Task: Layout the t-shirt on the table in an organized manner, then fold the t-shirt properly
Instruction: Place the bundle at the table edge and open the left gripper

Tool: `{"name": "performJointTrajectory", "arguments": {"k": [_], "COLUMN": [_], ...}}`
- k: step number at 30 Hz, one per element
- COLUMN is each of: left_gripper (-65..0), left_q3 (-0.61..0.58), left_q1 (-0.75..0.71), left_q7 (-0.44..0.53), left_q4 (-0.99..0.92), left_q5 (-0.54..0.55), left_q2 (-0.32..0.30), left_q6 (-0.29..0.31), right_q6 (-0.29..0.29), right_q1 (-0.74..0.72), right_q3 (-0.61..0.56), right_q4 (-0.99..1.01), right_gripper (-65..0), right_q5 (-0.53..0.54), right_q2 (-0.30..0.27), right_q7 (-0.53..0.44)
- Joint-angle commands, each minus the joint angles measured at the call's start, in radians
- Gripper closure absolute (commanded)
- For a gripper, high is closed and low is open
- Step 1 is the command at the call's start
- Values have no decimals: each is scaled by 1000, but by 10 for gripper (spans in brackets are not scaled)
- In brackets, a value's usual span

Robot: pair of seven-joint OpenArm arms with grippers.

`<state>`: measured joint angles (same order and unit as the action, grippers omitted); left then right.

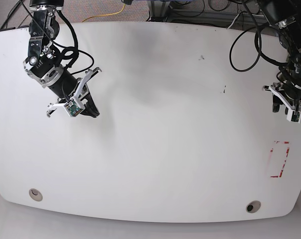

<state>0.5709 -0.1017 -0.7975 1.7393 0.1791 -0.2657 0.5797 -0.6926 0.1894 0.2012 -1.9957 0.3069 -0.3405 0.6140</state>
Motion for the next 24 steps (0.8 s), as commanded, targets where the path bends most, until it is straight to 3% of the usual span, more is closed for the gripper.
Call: {"name": "performJointTrajectory", "arguments": {"k": [1, 5, 16, 21, 24], "left_gripper": [-244, -244, -236, -113, -74], "left_q3": [44, 108, 361, 380, 377], "left_q1": [-19, -56, -195, -211, -204], "left_q7": [-46, -105, -76, -6, 25], "left_q4": [118, 201, 199, 135, 69], "left_q5": [3, 4, 3, 1, 1], "left_q2": [-14, -14, -13, -13, -14], "left_q6": [-2, 4, 49, 44, 41], "right_q6": [1, 1, 1, 1, 1], "right_q1": [-9, -9, -9, -9, -9], "right_q3": [5, 5, 4, 1, 1], "right_q4": [-23, -23, -23, -23, -23], "right_gripper": [-22, -22, -22, -22, -22], "right_q5": [11, 11, 11, 11, 11], "right_q2": [-12, -12, -12, -9, 14], "right_q7": [-24, -24, -24, -24, -24]}}
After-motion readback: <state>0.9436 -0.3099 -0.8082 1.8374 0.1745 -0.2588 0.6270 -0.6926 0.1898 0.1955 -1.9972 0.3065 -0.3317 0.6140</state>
